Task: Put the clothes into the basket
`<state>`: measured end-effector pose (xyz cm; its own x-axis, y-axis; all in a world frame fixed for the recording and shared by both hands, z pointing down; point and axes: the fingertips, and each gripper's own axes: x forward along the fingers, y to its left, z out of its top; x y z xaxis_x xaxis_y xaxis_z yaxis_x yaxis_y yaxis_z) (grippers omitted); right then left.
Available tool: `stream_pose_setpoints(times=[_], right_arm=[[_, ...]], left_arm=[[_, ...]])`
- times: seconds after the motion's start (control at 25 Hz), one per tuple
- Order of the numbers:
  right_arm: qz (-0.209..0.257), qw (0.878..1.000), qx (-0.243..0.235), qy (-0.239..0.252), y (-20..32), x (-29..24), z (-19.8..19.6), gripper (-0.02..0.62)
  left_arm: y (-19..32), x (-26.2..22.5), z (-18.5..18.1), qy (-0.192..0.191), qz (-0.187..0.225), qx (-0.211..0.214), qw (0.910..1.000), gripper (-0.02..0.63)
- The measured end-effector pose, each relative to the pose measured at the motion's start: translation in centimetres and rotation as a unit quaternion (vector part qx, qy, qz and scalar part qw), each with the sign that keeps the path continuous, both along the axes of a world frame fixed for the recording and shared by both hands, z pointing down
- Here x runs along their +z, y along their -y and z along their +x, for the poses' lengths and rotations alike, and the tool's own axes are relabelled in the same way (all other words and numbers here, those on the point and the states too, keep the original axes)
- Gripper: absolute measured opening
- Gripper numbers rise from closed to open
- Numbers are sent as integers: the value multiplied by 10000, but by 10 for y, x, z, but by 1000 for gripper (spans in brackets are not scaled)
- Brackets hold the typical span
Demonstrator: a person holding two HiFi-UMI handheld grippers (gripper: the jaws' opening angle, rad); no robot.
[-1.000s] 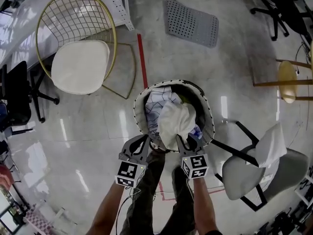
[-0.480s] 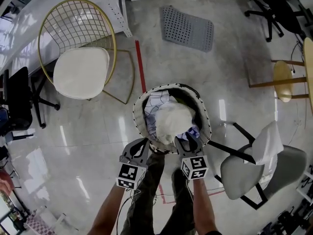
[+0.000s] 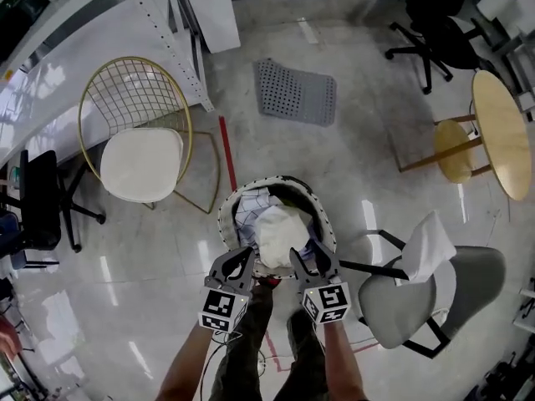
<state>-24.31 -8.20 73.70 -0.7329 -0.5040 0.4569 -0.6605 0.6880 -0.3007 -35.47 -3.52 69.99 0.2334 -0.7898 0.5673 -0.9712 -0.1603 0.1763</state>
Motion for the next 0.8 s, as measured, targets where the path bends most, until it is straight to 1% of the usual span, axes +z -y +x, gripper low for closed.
stream_pose_setpoints(times=[0.2, 0.36, 0.56, 0.8], right_arm=[[362, 9984, 334, 264, 12, -68, 18, 215], [638, 9950, 671, 386, 22, -112, 47, 215], [870, 9891, 1153, 278, 30, -140, 100, 215], [984, 9775, 1860, 128, 24, -154, 180, 215]], left_arm=[[15, -53, 21, 73, 378, 298, 9988, 6], [29, -83, 47, 60, 600, 571, 9965, 6], [44, -108, 91, 16, 755, 996, 9922, 6], [54, -120, 163, -51, 848, 1722, 9814, 6]])
